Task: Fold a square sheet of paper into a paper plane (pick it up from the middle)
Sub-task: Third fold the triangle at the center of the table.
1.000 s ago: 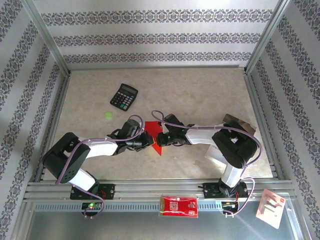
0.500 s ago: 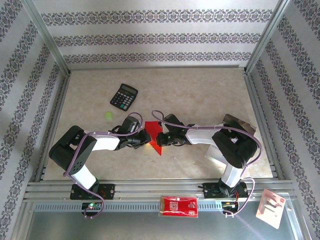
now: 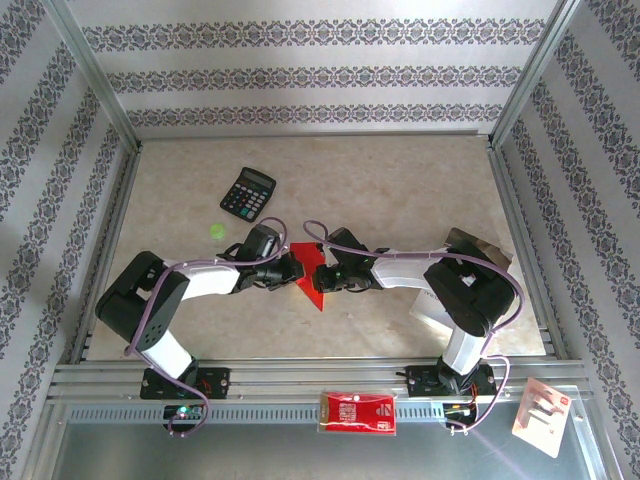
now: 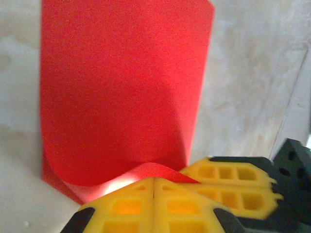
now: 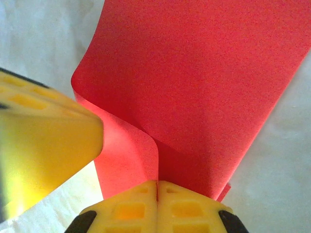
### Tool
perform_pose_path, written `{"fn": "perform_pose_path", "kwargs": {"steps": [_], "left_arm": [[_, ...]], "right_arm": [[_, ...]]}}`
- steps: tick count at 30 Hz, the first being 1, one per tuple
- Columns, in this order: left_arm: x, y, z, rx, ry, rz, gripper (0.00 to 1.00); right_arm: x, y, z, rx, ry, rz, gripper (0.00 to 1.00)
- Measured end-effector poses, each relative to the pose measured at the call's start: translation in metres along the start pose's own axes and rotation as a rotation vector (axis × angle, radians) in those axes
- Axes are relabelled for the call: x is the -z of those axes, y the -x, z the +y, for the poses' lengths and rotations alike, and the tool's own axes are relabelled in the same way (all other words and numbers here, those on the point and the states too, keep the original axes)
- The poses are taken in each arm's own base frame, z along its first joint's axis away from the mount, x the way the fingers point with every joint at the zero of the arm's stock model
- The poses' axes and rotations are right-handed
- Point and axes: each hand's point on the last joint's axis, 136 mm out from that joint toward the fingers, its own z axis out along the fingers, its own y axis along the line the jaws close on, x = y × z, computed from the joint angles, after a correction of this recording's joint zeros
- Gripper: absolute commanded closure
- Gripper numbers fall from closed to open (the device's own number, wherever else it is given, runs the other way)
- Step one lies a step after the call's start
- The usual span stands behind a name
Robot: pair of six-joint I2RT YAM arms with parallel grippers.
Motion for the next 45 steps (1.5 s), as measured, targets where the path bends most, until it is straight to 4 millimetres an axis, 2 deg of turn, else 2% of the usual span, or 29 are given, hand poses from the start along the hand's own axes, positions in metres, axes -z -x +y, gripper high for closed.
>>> {"fn": "perform_pose_path", "kwargs": {"steps": [3,5,10,16,22,32,45], "left_arm": [[-0.005,-0.001,0.014,0.017,0.032,0.014,0.96],[-0.005,0.001,0.016,0.021,0.031,0.015,0.96],[-0.003,0.002,0.015,0.021,0.024,0.016,0.95],[0.004,0.002,0.000,0.006,-0.025,0.022,0.93],[0.003,0.002,-0.007,0.001,-0.049,0.040,0.94],[-0.008,-0.005,0.009,0.011,0.001,0.083,0.95],[-0.009,-0.005,0.011,-0.011,0.007,0.085,1.00]], "right_arm": [[0.000,0.000,0.000,0.000,0.000,0.000,1.00],[0.000,0.000,0.000,0.000,0.000,0.000,1.00],[0.000,0.000,0.000,0.000,0.000,0.000,1.00],[0.000,0.000,0.000,0.000,0.000,0.000,1.00],[0.000,0.000,0.000,0.000,0.000,0.000,1.00],[0.000,0.000,0.000,0.000,0.000,0.000,1.00],[0.000,0.000,0.000,0.000,0.000,0.001,1.00]]}}
